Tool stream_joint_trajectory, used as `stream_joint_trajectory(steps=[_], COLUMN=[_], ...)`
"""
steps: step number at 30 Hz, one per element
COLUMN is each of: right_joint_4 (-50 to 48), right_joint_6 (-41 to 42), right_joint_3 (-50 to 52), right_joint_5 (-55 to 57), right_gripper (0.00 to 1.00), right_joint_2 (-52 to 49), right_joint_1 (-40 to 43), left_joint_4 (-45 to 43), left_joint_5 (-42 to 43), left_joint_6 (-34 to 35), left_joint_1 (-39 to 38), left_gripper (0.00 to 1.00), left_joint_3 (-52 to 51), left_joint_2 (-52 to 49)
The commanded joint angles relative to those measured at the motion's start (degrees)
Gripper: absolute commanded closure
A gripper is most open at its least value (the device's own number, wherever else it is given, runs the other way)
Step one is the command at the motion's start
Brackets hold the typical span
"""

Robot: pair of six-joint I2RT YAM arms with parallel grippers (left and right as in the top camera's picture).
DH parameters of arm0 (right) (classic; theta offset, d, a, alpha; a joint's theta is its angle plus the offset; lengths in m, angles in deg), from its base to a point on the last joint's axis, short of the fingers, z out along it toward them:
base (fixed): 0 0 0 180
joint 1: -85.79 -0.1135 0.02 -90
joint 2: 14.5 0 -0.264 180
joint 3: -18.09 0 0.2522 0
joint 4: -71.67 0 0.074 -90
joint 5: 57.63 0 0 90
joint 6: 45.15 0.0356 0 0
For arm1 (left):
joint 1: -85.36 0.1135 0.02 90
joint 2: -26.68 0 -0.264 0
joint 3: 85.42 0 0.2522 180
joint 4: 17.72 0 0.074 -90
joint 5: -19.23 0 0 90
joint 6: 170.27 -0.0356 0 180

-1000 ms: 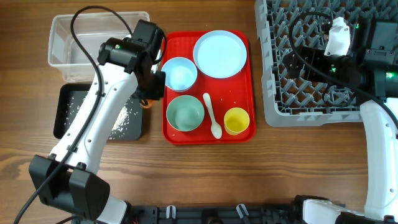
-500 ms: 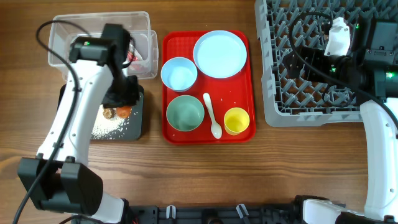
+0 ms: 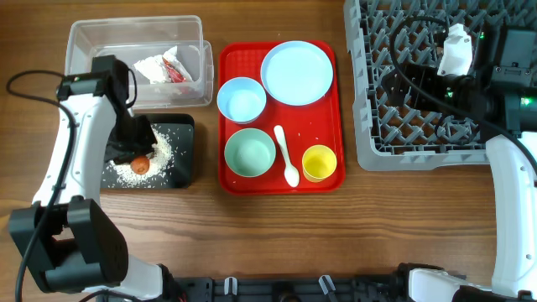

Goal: Sort waste into correct bins and load items into the dishwasher rack
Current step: 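Carry the carrot left and drop it onto the black tray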

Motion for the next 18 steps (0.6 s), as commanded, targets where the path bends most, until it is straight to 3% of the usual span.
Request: stream_joint_trajectory(steps=[1, 12, 18], right_joint_4=[0.04, 0.09, 0.09], right_joint_6=[-0.20, -0.22, -0.24], right_joint_3=[-0.90, -0.90, -0.90], right_joint_5=[0.42, 0.44, 0.44], right_gripper=[0.00, 0.00, 0.00], right_joint_2=[-0.37, -0.37, -0.37], right_joint_1=[0.22, 0.22, 0.22], left_joint_4=[-4.52, -18.21, -18.53], left_joint_5=[0.39, 4.46, 4.46], left_joint_6=[1.53, 4.20, 4.17], left_joint_1=[0.48, 0.46, 0.46], left_gripper=[0.69, 0.70, 0.50], left_joint_3=[-3.21, -14.25, -14.80], left_joint_2=[1.27, 1.20, 1.20])
